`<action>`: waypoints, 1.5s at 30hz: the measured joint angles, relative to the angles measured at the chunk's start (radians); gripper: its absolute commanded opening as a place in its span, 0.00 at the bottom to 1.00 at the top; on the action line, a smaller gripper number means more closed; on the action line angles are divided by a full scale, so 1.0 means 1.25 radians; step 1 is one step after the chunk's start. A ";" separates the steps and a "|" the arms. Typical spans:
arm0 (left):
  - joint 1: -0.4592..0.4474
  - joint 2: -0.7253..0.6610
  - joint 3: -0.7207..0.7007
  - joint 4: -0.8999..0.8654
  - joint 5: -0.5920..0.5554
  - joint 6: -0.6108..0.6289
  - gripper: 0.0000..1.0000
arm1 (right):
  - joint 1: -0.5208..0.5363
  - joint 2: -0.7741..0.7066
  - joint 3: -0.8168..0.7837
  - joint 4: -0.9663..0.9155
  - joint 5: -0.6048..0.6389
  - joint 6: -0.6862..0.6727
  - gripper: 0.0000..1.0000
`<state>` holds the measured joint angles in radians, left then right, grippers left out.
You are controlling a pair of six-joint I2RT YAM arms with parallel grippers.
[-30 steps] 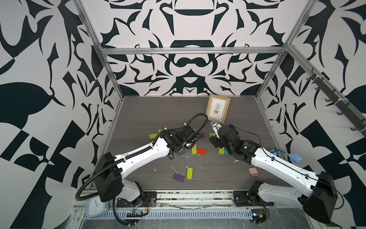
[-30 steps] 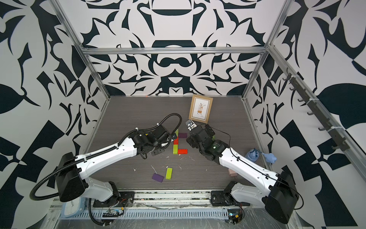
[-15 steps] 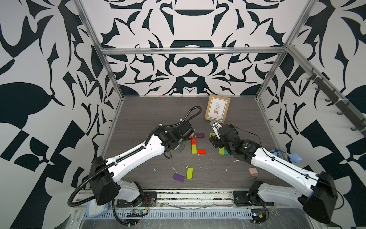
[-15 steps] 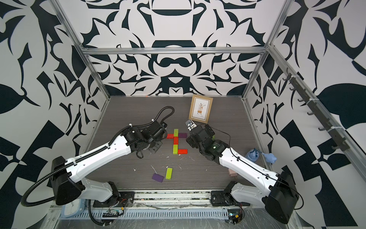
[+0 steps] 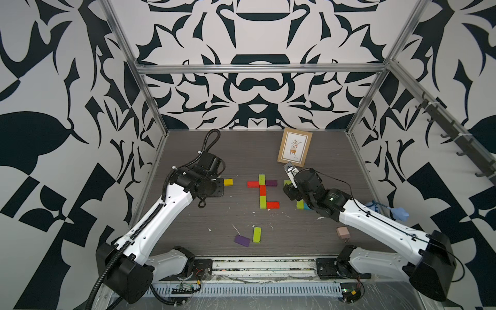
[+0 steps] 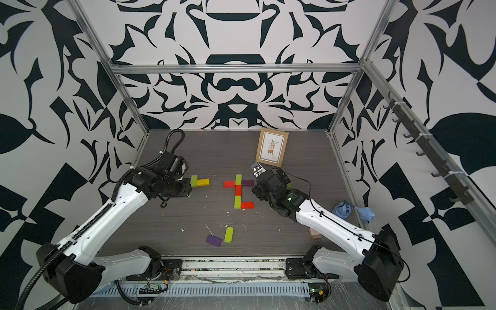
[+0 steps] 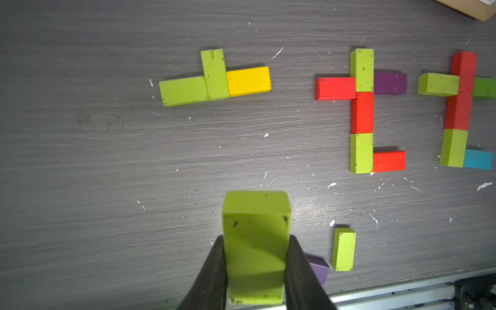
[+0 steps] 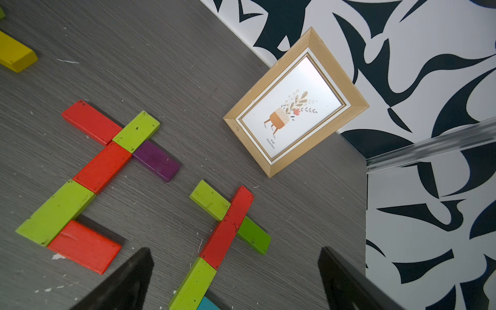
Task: Assemble the letter t with building blocks
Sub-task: Assemble the building block at the center of the board.
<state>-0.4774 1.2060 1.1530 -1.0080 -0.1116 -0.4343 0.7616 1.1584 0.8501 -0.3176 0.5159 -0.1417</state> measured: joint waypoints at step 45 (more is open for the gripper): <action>0.036 0.402 -0.041 0.146 -0.019 -0.042 0.11 | 0.000 0.029 0.000 0.000 -0.011 0.000 1.00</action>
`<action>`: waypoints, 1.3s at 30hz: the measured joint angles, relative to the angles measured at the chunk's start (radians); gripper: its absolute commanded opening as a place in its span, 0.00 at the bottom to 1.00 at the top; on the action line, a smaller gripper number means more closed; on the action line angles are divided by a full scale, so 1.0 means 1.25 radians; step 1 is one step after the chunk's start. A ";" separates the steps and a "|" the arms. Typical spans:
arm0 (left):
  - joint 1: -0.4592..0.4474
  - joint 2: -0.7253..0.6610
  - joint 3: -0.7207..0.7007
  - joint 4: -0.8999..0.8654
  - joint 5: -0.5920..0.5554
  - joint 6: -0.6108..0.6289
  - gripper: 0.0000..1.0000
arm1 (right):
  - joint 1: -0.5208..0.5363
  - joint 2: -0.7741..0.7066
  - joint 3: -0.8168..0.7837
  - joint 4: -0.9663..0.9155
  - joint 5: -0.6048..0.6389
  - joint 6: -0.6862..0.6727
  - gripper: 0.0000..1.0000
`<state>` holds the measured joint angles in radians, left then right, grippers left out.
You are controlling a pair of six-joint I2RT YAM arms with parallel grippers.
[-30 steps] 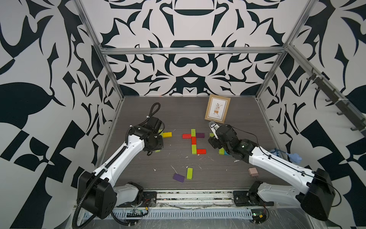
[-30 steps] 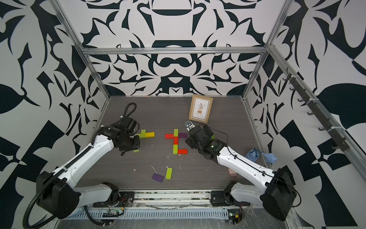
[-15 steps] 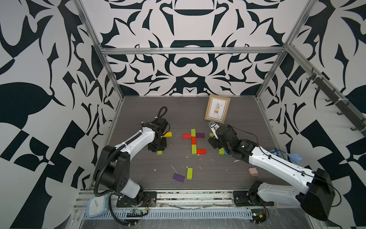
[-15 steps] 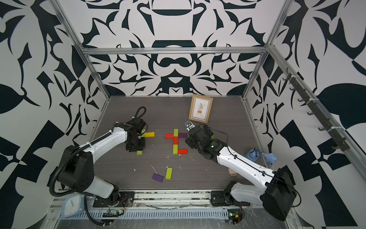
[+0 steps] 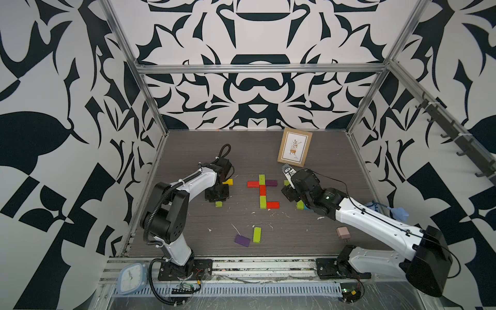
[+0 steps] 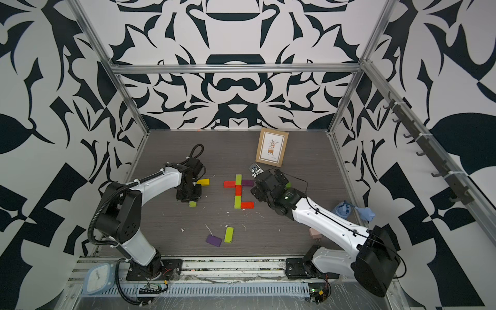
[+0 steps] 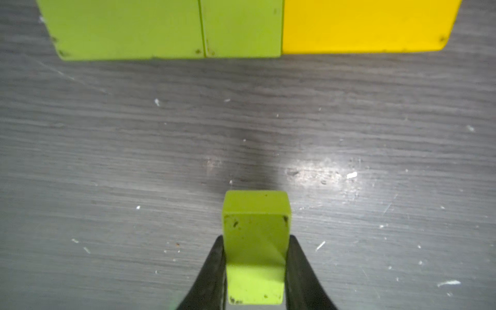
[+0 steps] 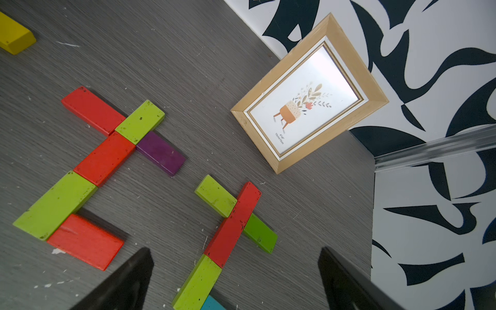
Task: Assemble the letter t with building blocks
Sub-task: Assemble the building block at the center of the board.
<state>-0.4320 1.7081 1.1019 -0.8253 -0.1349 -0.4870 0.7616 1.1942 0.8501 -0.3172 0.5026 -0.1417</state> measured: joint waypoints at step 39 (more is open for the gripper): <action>0.052 0.113 0.077 0.039 -0.023 0.042 0.18 | 0.000 0.000 0.000 0.000 0.000 0.000 0.99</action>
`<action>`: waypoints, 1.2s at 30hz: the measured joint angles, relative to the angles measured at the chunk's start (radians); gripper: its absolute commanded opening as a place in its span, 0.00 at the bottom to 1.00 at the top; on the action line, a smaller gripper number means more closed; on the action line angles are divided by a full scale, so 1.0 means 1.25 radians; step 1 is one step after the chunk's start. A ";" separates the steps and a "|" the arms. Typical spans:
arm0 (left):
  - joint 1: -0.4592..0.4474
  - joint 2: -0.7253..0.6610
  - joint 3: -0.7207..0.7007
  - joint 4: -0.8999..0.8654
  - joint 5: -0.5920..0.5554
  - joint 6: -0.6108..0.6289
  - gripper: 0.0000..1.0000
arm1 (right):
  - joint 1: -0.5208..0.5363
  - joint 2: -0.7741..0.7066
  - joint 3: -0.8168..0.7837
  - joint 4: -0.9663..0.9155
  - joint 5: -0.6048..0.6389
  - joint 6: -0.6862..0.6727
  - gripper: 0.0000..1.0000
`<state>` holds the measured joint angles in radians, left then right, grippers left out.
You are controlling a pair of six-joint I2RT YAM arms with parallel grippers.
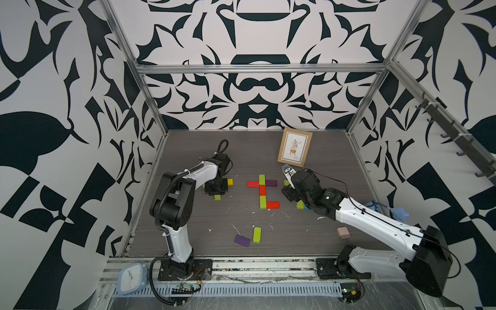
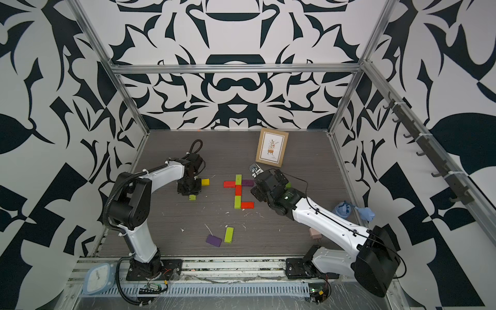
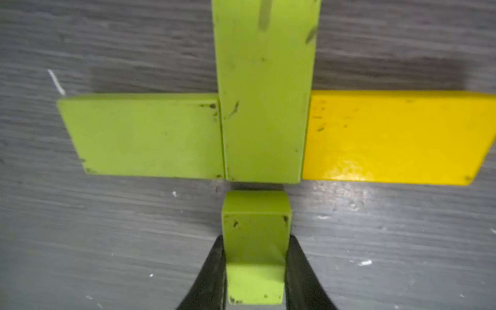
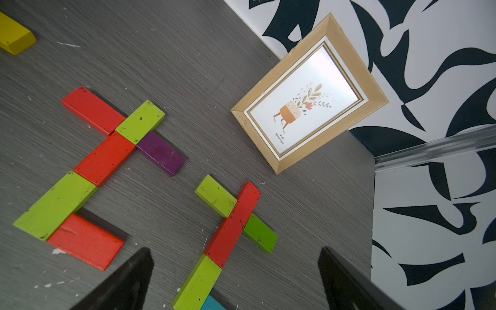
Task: Assemble the letter t with building blocks
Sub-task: Assemble the building block at the center of the board.
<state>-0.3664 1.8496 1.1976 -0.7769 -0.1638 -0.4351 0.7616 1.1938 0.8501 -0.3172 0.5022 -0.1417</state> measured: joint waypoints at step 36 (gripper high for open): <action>0.022 0.022 0.027 0.009 0.036 0.007 0.21 | 0.000 0.001 0.000 0.000 0.001 0.000 1.00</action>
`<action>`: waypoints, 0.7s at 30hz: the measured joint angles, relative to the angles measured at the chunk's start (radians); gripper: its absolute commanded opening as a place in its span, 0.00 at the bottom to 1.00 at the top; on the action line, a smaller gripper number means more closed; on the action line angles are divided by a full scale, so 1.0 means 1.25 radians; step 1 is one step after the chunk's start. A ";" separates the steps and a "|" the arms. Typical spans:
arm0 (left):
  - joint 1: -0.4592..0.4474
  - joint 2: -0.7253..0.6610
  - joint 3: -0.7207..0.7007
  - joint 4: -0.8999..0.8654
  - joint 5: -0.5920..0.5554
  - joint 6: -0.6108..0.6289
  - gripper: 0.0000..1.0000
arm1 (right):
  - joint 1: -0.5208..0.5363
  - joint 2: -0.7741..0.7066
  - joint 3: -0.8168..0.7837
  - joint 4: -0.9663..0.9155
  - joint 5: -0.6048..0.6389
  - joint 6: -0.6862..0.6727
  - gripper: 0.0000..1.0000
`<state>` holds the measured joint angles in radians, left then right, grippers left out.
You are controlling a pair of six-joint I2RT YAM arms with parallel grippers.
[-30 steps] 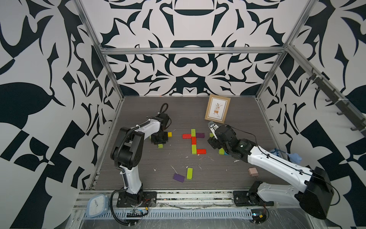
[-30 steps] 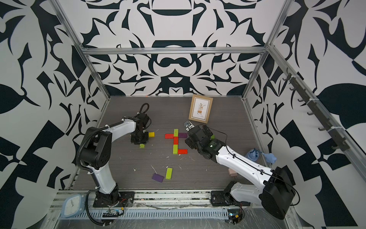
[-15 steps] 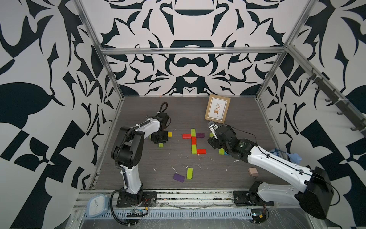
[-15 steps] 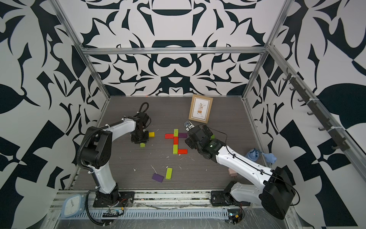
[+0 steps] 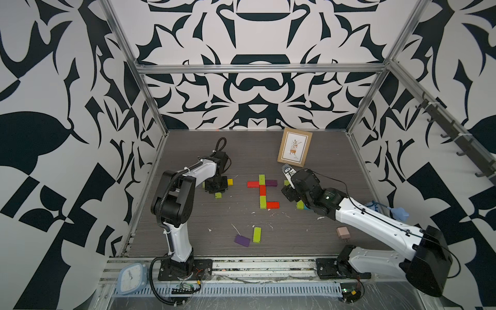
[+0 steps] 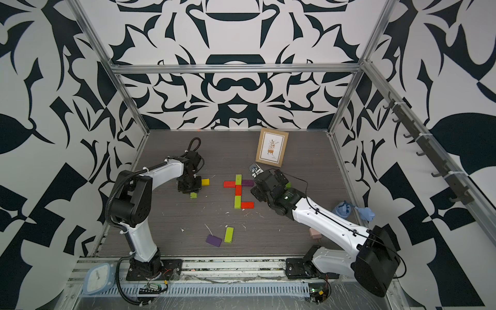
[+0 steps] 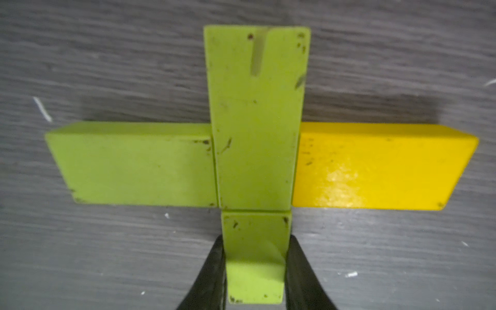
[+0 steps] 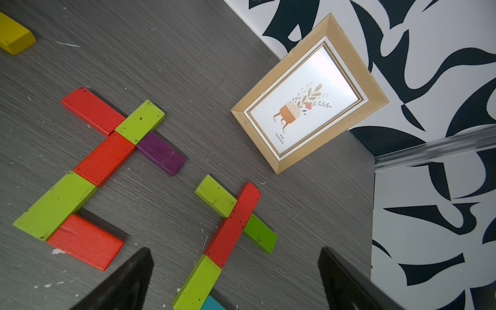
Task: Assemble the letter t with building blocks
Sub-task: Assemble the building block at the center of the board.
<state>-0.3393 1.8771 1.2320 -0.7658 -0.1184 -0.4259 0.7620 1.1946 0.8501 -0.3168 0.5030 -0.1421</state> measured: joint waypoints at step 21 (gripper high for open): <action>0.005 0.003 0.000 0.000 0.008 0.001 0.28 | 0.000 0.004 0.000 0.000 0.000 0.000 1.00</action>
<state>-0.3325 1.8805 1.2324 -0.7658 -0.1081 -0.4252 0.7620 1.1999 0.8501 -0.3168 0.5030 -0.1425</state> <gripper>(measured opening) 0.319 0.994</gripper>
